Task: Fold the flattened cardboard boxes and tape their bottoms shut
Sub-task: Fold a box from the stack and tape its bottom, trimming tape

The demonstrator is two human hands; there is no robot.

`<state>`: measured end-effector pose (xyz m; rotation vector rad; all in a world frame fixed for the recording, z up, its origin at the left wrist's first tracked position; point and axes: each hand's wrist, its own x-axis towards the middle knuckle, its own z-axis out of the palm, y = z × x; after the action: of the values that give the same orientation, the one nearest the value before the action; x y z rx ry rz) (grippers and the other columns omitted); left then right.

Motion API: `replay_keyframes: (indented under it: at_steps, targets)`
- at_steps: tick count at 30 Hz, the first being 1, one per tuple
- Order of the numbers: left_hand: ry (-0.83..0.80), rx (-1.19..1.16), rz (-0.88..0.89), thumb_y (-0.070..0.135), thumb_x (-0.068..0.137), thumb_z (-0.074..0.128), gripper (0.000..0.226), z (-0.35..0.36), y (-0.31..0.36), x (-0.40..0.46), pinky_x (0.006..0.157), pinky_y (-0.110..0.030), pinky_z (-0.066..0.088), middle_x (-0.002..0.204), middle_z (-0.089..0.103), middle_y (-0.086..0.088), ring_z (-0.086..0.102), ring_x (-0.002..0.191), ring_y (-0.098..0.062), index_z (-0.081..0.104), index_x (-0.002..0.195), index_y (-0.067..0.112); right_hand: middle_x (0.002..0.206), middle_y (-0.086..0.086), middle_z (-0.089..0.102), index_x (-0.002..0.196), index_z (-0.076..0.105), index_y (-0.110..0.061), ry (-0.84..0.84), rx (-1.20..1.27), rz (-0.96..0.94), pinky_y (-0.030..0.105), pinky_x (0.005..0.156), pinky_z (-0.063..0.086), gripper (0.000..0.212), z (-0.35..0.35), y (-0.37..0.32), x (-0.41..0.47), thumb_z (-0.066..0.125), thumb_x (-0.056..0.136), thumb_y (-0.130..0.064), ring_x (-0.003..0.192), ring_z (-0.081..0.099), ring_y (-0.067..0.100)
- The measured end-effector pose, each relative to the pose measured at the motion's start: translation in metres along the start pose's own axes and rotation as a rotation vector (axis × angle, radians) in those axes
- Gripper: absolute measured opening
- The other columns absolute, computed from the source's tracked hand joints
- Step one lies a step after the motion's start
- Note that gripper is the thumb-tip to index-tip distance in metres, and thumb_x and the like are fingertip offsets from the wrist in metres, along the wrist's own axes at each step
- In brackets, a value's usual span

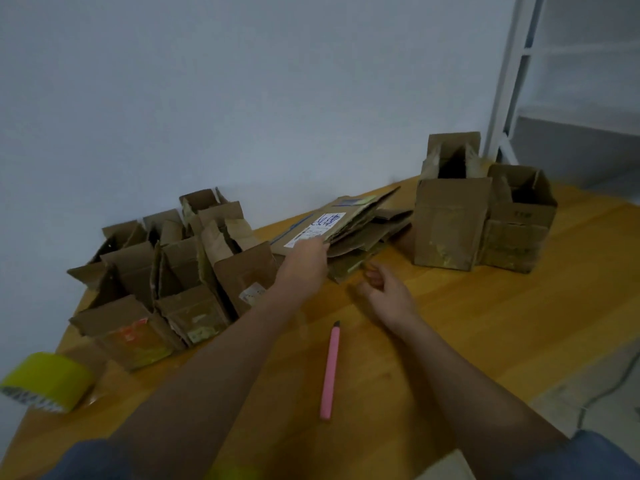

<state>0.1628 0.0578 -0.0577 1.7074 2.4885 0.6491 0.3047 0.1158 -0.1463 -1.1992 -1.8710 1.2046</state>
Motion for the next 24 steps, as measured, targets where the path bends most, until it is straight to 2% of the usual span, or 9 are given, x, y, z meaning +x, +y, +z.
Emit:
replay_keyframes:
  at_steps: [4, 6, 8, 12, 15, 19, 22, 24]
  targets:
    - [-0.023, -0.196, -0.012, 0.015, 0.103, 0.039, 0.036, -0.022, 0.011, -0.025, 0.05, -0.022, 0.028, 0.06, 0.042, -0.002, 0.038, 0.054, -0.011, 0.049, 0.069, 0.008, 0.137, -0.002, 0.051, 0.15, 0.028, -0.032, -0.081, 0.311, 0.119, 0.04, 0.101, 0.043, 0.064, -0.012, -0.02, -0.003, 0.055, 0.095, -0.048, 0.123, 0.052, 0.022]
    - [-0.045, -0.301, -0.06, 0.012, 0.102, 0.041, 0.039, -0.027, 0.015, -0.034, 0.043, -0.015, 0.026, 0.055, 0.035, -0.002, 0.032, 0.048, -0.012, 0.045, 0.063, 0.007, 0.136, -0.003, 0.05, 0.151, 0.027, -0.028, -0.054, 0.45, 0.153, 0.042, 0.097, 0.047, 0.061, -0.013, -0.031, -0.008, 0.051, 0.097, -0.046, 0.118, 0.057, 0.023]
    - [-0.06, -0.402, -0.128, 0.01, 0.1, 0.042, 0.041, -0.032, 0.019, -0.041, 0.04, -0.015, 0.025, 0.054, 0.03, -0.001, 0.027, 0.046, -0.011, 0.04, 0.059, 0.01, 0.135, 0.002, 0.053, 0.15, 0.029, -0.024, -0.008, 0.514, 0.182, 0.042, 0.088, 0.053, 0.058, -0.013, -0.036, -0.011, 0.05, 0.099, -0.041, 0.109, 0.062, 0.023]
    - [-0.053, -0.53, -0.235, 0.007, 0.096, 0.043, 0.036, -0.043, 0.024, -0.051, 0.055, -0.03, 0.024, 0.06, 0.03, -0.004, 0.029, 0.055, -0.014, 0.036, 0.061, 0.01, 0.115, 0.005, 0.058, 0.149, 0.031, -0.019, 0.086, 0.313, 0.158, 0.045, 0.086, 0.057, 0.058, -0.021, -0.041, -0.02, 0.057, 0.097, -0.027, 0.099, 0.064, 0.025]
    - [0.031, -0.658, -0.338, 0.013, 0.094, 0.047, 0.023, -0.052, 0.024, -0.055, 0.058, -0.034, 0.028, 0.071, 0.039, -0.008, 0.037, 0.066, -0.019, 0.045, 0.072, 0.009, 0.108, 0.001, 0.056, 0.143, 0.04, -0.017, 0.234, 0.214, 0.013, 0.039, 0.085, 0.056, 0.048, -0.027, -0.05, -0.029, 0.054, 0.098, -0.024, 0.096, 0.06, 0.019]
    - [0.089, -0.809, -0.347, 0.018, 0.098, 0.045, 0.021, -0.063, 0.023, -0.065, 0.059, -0.036, 0.028, 0.064, 0.033, -0.005, 0.034, 0.061, -0.021, 0.046, 0.078, 0.014, 0.124, 0.0, 0.051, 0.143, 0.038, -0.023, 0.242, 0.212, -0.119, 0.026, 0.08, 0.047, 0.046, -0.029, -0.075, -0.043, 0.051, 0.1, -0.031, 0.103, 0.052, 0.011]
    - [0.124, -0.854, -0.291, 0.023, 0.103, 0.04, 0.032, -0.077, 0.019, -0.075, 0.057, -0.032, 0.038, 0.057, 0.03, 0.0, 0.032, 0.053, -0.015, 0.048, 0.075, 0.01, 0.14, 0.002, 0.045, 0.147, 0.031, -0.029, 0.237, 0.244, -0.159, 0.035, 0.095, 0.048, 0.053, -0.031, -0.09, -0.051, 0.049, 0.099, -0.039, 0.12, 0.049, 0.016]
    - [0.102, -0.937, -0.268, 0.027, 0.104, 0.04, 0.039, -0.091, 0.017, -0.084, 0.069, -0.033, 0.055, 0.057, 0.048, -0.005, 0.05, 0.057, -0.018, 0.06, 0.08, 0.003, 0.146, 0.001, 0.041, 0.15, 0.026, -0.031, 0.217, 0.254, -0.172, 0.04, 0.102, 0.045, 0.058, -0.034, -0.099, -0.056, 0.047, 0.099, -0.045, 0.127, 0.046, 0.018]
